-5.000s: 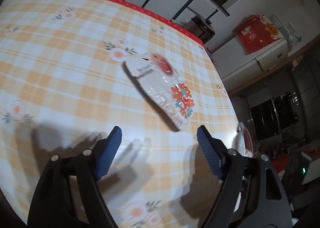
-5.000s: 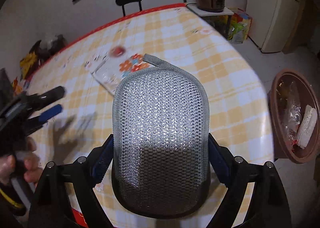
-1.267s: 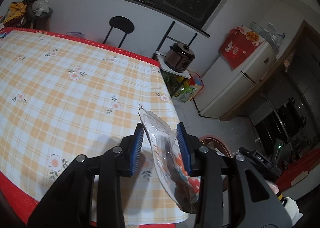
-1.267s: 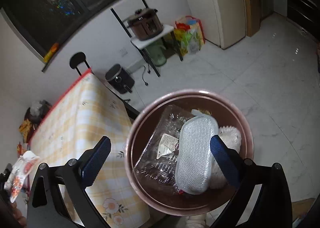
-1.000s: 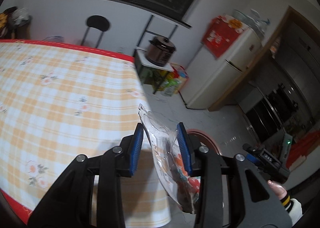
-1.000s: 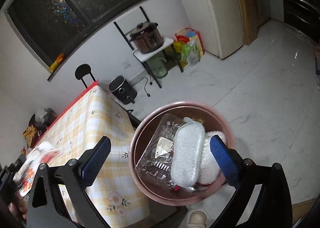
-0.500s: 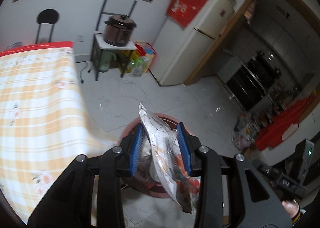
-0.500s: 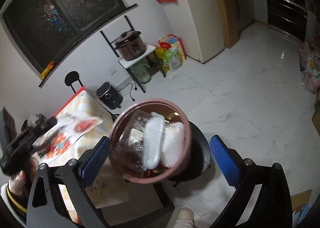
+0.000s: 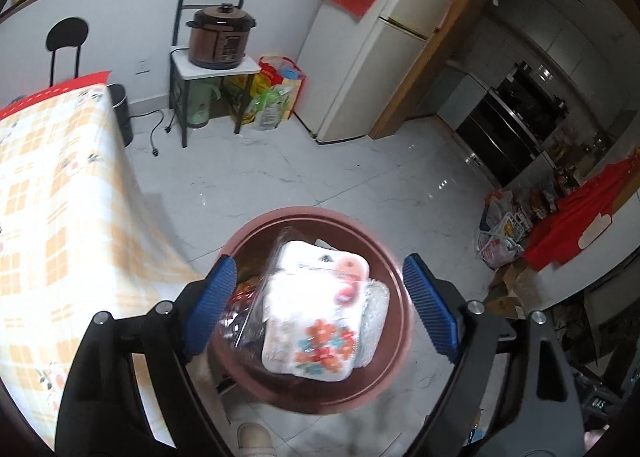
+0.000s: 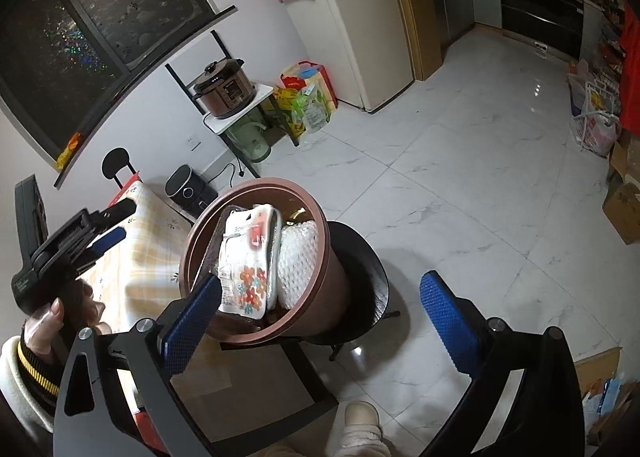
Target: Collect trash
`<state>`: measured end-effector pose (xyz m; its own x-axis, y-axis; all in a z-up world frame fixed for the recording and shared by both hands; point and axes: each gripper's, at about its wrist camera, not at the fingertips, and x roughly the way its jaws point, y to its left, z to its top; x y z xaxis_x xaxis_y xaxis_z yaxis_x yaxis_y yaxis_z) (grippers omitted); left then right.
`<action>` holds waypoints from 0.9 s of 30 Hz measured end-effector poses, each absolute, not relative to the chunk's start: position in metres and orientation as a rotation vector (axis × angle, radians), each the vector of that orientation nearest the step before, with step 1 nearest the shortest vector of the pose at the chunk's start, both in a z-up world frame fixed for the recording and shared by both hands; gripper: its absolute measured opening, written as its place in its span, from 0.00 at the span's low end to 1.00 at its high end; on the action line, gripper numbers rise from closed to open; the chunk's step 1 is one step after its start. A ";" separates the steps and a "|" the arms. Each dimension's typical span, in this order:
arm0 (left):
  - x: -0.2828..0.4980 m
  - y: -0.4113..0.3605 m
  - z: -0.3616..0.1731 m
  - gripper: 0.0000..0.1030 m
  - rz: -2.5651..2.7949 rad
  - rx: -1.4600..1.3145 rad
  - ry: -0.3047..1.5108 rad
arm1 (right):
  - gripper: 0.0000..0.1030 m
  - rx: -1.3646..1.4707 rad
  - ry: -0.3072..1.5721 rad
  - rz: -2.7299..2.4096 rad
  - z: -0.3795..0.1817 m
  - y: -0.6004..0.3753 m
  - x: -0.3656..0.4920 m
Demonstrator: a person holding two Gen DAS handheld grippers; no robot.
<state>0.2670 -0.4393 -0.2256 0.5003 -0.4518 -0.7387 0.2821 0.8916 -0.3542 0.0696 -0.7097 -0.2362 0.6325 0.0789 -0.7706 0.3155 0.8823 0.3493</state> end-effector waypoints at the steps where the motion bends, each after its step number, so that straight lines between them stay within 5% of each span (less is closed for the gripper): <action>1: 0.266 -0.433 -0.225 0.82 -0.436 -0.198 0.948 | 0.95 0.482 0.885 -0.137 -0.236 -0.707 0.072; 27: 0.150 -0.198 -0.063 0.94 -0.244 -0.076 0.591 | 0.95 0.181 0.737 0.064 -0.118 -0.515 0.092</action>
<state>0.1502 -0.1977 -0.0633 0.8028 -0.2491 -0.5417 0.2056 0.9685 -0.1405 0.0916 -0.5152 -0.1176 0.7391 0.1217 -0.6625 0.0056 0.9824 0.1866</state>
